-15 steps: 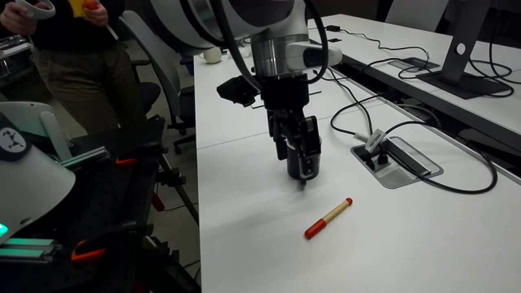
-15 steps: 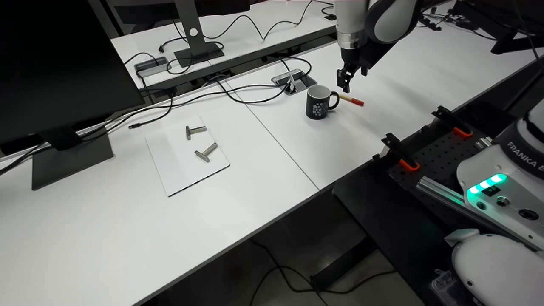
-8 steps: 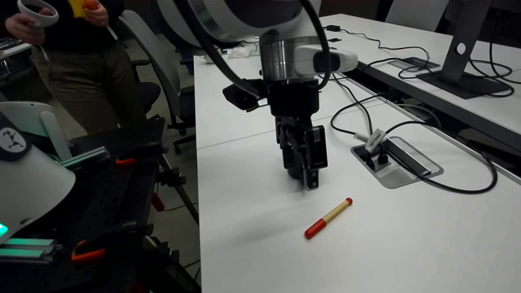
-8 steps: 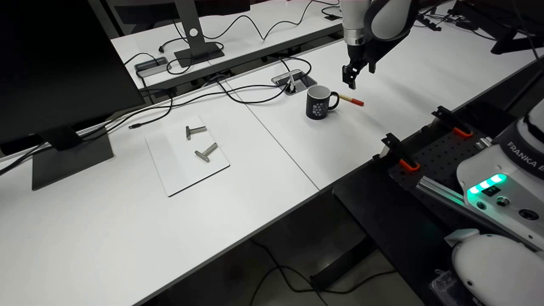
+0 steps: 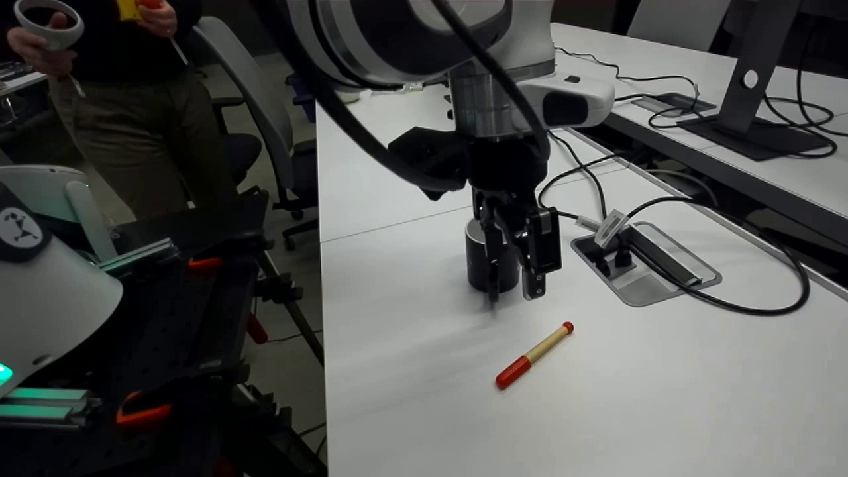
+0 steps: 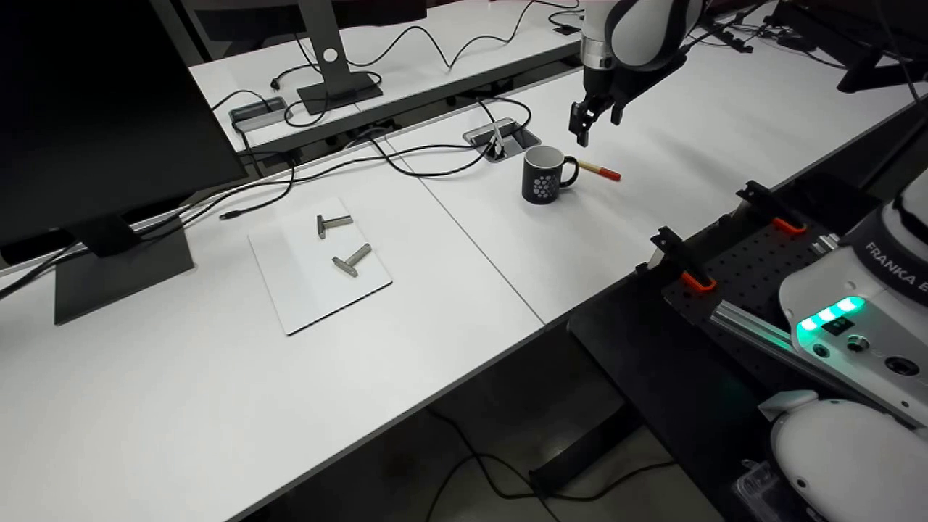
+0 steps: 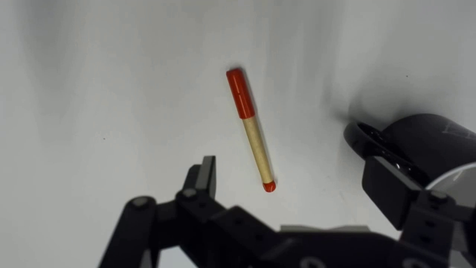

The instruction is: Put the small bat inside the black mug

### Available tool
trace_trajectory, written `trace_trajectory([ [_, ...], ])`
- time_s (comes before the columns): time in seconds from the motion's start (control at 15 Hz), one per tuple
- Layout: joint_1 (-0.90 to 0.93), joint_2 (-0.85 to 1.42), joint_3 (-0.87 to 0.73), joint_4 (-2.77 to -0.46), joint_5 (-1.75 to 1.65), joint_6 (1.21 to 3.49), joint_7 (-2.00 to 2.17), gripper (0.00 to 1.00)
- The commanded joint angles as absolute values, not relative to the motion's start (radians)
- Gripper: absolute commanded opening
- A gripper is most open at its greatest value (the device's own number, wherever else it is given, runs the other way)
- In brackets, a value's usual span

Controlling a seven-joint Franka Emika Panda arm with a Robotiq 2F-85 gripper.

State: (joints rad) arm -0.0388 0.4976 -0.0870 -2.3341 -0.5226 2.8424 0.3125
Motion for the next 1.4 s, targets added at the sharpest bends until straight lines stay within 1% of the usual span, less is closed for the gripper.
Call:
trace_trajectory([
  [0.0,0.011,0.505,-0.129,-2.338,-0.418,2.867,0.223,1.0],
  [0.33,0.0,0.518,-0.126,-2.341,-0.402,2.892,0.201,1.0],
  [0.87,-0.025,0.656,-0.239,-2.291,-0.435,3.086,-0.035,1.0],
  [1.07,-0.09,0.695,-0.214,-2.271,-0.452,3.155,-0.222,1.0],
  [1.33,-0.135,0.711,-0.174,-2.26,-0.47,3.128,-0.392,1.0],
])
